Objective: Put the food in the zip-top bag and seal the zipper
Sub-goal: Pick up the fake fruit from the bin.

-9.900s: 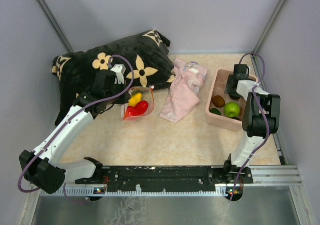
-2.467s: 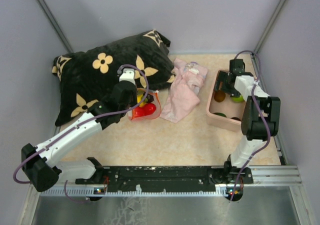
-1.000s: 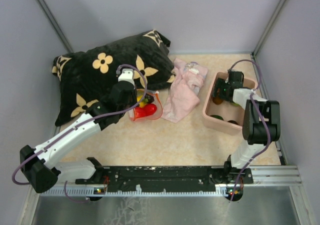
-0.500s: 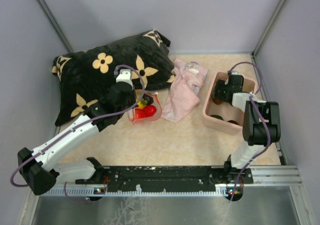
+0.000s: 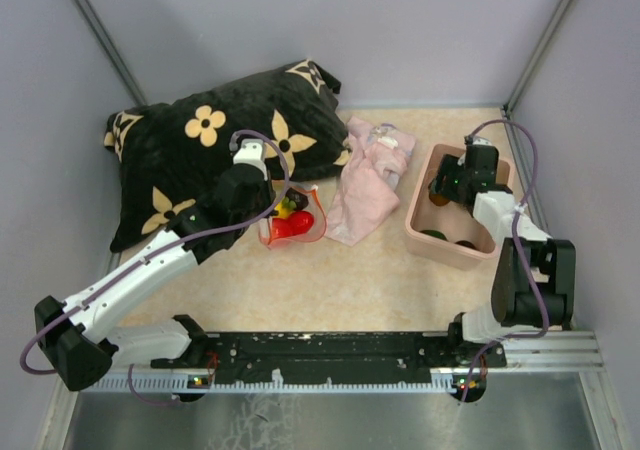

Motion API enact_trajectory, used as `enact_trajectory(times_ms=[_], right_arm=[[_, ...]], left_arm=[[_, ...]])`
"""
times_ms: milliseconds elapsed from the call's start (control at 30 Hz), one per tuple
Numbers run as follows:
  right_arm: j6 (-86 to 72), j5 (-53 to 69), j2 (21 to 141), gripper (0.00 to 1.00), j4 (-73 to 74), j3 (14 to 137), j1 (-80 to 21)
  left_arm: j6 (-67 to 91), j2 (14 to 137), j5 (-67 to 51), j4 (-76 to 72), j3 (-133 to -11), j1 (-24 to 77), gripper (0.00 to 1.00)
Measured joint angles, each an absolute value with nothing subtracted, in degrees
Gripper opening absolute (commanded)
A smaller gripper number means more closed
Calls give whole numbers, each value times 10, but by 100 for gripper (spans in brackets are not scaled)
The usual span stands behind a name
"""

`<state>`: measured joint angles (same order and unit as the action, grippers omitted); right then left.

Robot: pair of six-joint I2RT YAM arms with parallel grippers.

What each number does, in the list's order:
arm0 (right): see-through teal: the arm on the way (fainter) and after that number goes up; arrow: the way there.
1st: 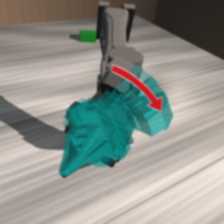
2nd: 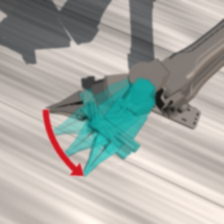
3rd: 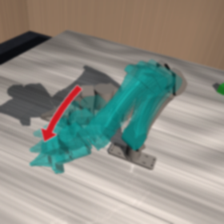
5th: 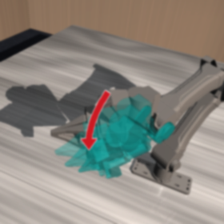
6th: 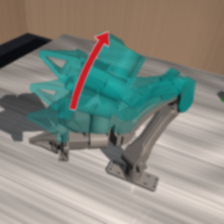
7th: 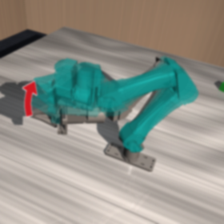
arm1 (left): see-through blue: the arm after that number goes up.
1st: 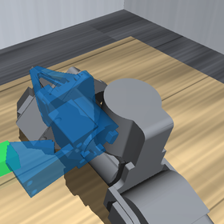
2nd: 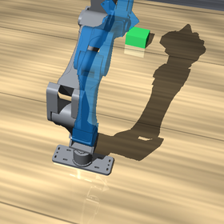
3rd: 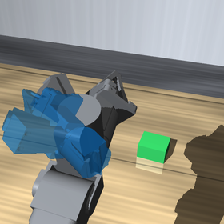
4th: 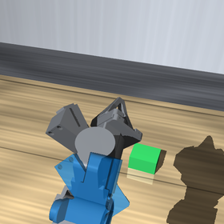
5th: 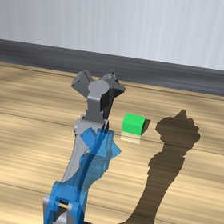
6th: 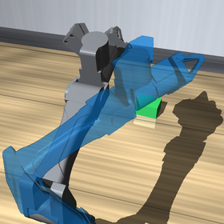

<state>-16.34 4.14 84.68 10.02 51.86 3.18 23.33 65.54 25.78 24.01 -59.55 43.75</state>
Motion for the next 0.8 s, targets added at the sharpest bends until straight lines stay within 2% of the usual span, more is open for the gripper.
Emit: enact_trajectory(times_ms=[400, 800], right_arm=[[-173, 39, 727, 52, 176, 566, 13], [-212, 52, 660, 52, 180, 591, -166]], left_arm=[[234, 662, 221, 229, -595, 437, 0], [238, 686, 195, 221, -602, 437, 0]])
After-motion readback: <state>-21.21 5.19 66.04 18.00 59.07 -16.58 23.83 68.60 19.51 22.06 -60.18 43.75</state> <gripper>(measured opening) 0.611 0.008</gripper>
